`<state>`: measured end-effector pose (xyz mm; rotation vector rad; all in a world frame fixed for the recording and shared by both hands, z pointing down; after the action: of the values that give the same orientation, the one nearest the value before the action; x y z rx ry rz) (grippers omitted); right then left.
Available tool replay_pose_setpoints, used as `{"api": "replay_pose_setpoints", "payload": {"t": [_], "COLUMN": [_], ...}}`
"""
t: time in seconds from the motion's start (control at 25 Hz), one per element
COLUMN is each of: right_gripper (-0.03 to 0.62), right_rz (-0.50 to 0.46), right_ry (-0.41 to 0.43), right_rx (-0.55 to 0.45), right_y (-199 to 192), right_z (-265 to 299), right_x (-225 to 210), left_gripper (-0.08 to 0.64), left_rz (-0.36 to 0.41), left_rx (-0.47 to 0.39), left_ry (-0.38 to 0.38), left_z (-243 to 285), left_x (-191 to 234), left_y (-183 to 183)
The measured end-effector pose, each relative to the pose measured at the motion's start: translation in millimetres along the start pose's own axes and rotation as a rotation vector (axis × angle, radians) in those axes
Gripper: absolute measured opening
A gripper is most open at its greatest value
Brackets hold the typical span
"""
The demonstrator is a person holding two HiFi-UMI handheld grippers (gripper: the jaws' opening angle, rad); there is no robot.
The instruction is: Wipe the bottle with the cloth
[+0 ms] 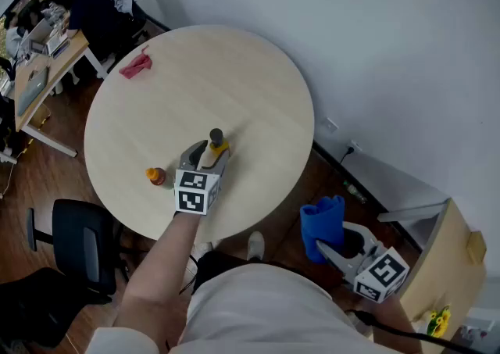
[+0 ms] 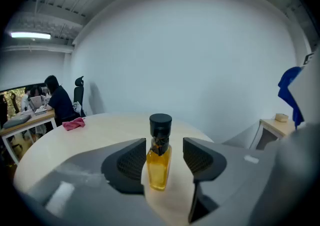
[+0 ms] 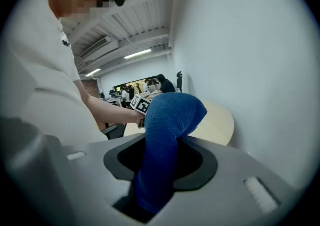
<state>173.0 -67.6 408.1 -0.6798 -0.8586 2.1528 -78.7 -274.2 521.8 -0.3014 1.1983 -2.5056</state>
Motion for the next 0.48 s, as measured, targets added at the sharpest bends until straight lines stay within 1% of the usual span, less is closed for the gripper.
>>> {"api": "replay_pose_setpoints", "payload": {"t": [0.16, 0.2, 0.28, 0.48], "right_gripper": [0.158, 0.158, 0.158, 0.158], "right_rz": [0.014, 0.015, 0.02, 0.004], "right_ry": [-0.036, -0.041, -0.049, -0.048], "right_rx": [0.003, 0.005, 0.011, 0.016], "right_y": [4.0, 5.6, 9.8, 30.8], "right_z": [0.9, 2.6, 6.8, 30.4], "right_x": [-9.7, -11.4, -13.8, -11.2], "left_gripper": [0.244, 0.232, 0.165, 0.153], "left_rz": [0.022, 0.022, 0.023, 0.051], "left_rx": [0.0, -0.002, -0.011, 0.001], "left_ry": [-0.003, -0.006, -0.011, -0.06], "left_z": [24.4, 28.8, 33.6, 32.0], "left_x": [6.2, 7.9, 10.4, 9.7], "left_y": [8.0, 9.0, 11.0, 13.8]}}
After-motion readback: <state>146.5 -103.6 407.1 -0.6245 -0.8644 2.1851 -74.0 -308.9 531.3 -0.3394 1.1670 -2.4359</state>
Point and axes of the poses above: the fingertips, and each gripper's own axes: z forward along the fingers, x to its left, y out of its top, the point moved 1 cm from there along -z, backward along the fingers, and after that the axes turned 12 degrees about x, right-handed, at the moved point
